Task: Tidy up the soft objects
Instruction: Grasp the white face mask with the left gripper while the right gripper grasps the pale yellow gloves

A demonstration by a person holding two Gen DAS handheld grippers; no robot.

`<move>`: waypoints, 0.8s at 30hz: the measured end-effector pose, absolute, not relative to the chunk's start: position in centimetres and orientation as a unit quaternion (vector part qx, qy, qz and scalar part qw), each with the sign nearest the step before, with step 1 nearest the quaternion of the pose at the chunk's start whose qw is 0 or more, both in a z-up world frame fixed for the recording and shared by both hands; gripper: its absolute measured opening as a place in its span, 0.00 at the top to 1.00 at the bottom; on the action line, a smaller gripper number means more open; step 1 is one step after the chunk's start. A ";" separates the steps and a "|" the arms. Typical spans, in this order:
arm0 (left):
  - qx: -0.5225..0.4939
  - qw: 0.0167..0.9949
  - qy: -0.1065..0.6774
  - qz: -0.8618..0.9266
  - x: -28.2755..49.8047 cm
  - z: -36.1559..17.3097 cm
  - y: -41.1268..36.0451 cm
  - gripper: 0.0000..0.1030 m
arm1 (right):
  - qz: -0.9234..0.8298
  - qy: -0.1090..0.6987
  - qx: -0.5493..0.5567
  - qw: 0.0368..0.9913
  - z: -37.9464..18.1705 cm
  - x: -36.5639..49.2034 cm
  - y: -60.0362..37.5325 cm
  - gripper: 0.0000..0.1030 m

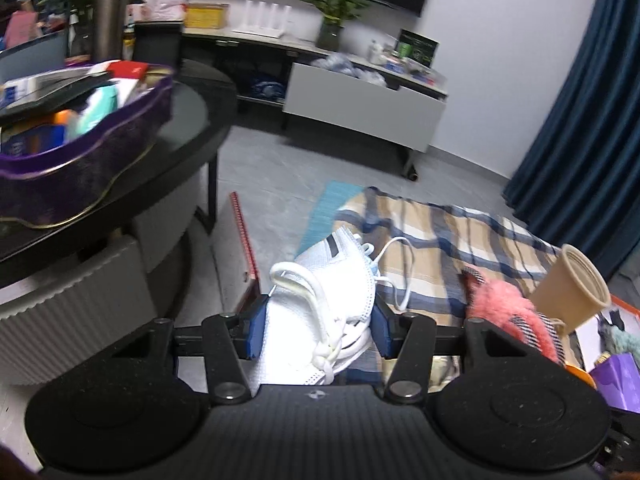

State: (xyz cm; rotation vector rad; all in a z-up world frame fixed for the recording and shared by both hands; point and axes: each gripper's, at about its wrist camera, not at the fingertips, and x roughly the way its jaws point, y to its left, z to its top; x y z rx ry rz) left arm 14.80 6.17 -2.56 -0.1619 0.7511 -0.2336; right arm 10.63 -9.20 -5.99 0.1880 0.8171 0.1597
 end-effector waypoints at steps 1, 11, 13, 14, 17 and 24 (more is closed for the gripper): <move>-0.083 0.920 0.366 -0.111 15.0 -2.7 6.4 0.49 | 0.073 0.397 0.088 0.910 -6.3 11.2 -8.9 0.31; -0.093 0.921 0.364 -0.106 15.2 -2.8 6.6 0.49 | 0.061 0.423 0.083 0.900 -9.4 14.5 -7.2 0.65; -0.093 0.921 0.362 -0.108 14.9 -2.8 6.6 0.49 | 0.067 0.410 0.083 0.906 -8.7 13.8 -7.6 0.70; -0.090 0.922 0.359 -0.109 14.8 -2.7 6.4 0.49 | 0.067 0.402 0.079 0.910 -8.2 13.3 -7.7 0.71; -0.083 0.925 0.353 -0.111 14.2 -2.6 6.2 0.49 | 0.065 0.371 0.068 0.924 -6.2 11.8 -8.5 0.71; -0.099 0.924 0.354 -0.102 11.9 -0.7 4.7 0.50 | 0.042 0.325 0.050 0.944 -2.1 8.7 -11.1 0.71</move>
